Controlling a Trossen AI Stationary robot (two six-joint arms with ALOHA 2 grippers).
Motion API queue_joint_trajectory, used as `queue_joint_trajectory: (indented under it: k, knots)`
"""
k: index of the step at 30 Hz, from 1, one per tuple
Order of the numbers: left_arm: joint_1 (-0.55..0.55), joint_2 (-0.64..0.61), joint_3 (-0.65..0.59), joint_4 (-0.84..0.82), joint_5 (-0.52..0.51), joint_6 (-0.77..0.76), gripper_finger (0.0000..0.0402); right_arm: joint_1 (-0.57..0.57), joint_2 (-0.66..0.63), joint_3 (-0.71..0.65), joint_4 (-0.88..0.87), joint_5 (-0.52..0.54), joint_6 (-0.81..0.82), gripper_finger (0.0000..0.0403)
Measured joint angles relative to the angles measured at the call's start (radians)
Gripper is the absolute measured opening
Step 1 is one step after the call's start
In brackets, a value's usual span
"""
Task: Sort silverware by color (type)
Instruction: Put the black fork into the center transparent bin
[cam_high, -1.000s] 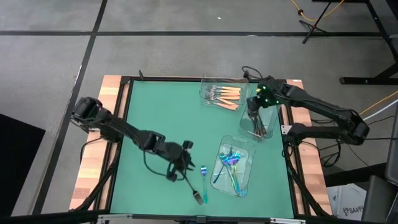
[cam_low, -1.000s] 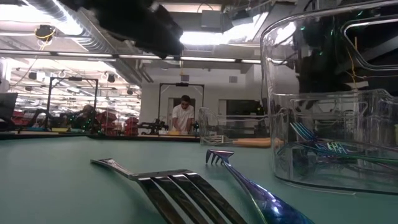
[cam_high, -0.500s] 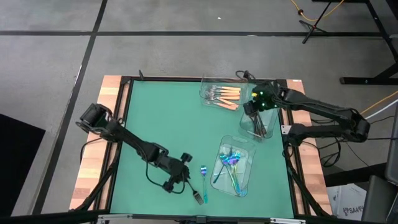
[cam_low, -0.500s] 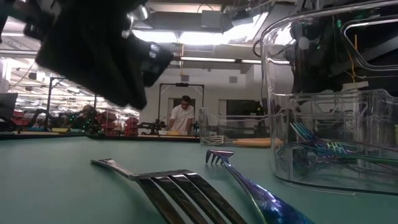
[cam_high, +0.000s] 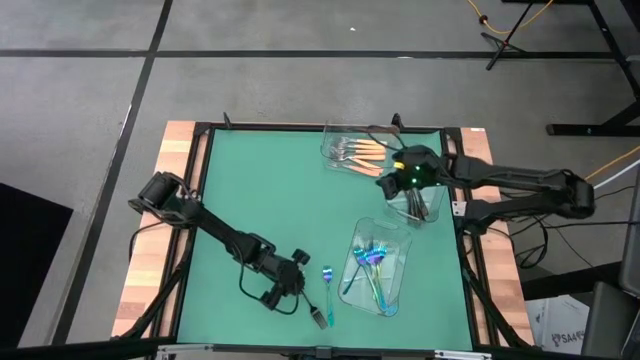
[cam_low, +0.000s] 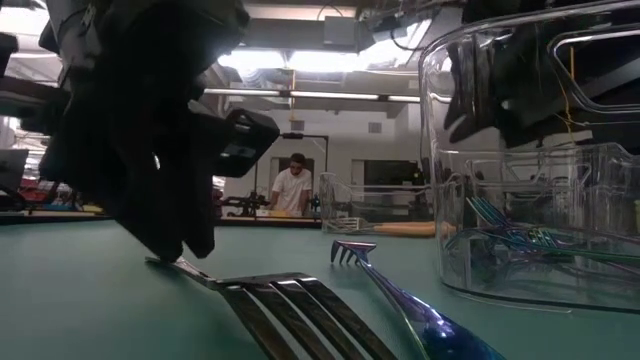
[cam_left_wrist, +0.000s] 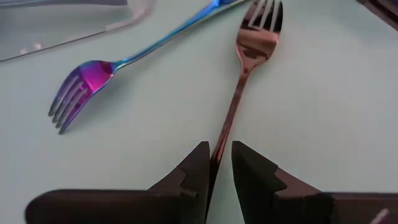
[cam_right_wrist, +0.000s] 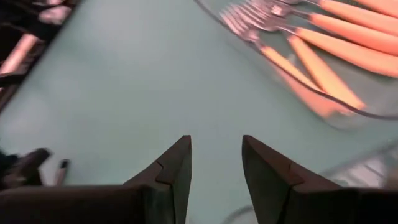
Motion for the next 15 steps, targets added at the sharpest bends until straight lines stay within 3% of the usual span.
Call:
queue_joint_trajectory:
  k: [15]
  knots:
    - [0.004, 0.042, 0.002, 0.009, 0.017, 0.001, 0.0063, 0.149, 0.0, 0.001, 0.194, -0.006, 0.001, 0.0129]
